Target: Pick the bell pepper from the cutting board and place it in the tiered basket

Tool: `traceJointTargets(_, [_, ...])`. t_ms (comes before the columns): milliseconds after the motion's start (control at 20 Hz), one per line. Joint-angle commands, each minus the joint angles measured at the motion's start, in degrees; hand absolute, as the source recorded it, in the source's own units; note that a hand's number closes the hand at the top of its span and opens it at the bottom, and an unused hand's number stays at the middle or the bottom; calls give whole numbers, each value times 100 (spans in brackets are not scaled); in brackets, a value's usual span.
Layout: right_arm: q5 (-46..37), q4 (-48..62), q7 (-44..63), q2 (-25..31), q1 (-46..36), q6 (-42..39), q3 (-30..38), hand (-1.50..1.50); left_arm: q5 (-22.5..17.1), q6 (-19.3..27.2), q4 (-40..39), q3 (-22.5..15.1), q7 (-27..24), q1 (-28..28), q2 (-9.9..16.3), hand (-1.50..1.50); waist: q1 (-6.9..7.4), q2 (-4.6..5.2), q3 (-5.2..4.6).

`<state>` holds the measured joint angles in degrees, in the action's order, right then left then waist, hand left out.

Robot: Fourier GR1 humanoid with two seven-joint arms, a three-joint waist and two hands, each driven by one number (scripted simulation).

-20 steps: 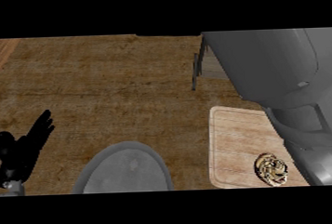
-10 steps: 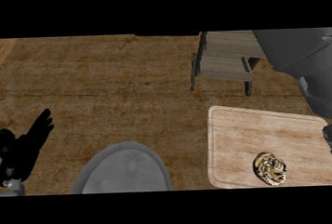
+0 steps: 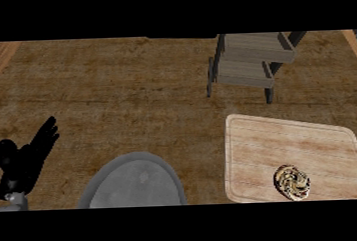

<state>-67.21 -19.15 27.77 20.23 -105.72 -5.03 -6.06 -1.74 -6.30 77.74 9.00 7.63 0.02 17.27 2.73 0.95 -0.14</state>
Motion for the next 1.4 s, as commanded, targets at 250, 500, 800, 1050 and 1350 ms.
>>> traceJointTargets(250, [-272, 683, -1098, 487, -302, -579, -151, 150, 109, 78, 141, -104, 89, 115, -120, 0, 34, 4, 1])
traceJointTargets(500, [44, 1065, -371, 318, -81, -932, 251, 150, 18, 14, 379, -40, 214, 136, -49, 0, 6, -31, 9])
traceJointTargets(800, [125, 1597, 429, 541, -315, -2019, 383, -150, -1, -31, -68, -14, 51, -45, -117, 0, 23, 24, -6])
traceJointTargets(1050, [461, 1216, 740, 510, 92, -1204, 743, -150, 18, -72, -51, 68, -36, 5, -17, 0, -12, 0, 5])
traceJointTargets(1350, [640, 642, 867, 648, -234, -408, 992, -150, -77, -112, -55, 209, 134, -85, 97, 0, -47, -26, 6])
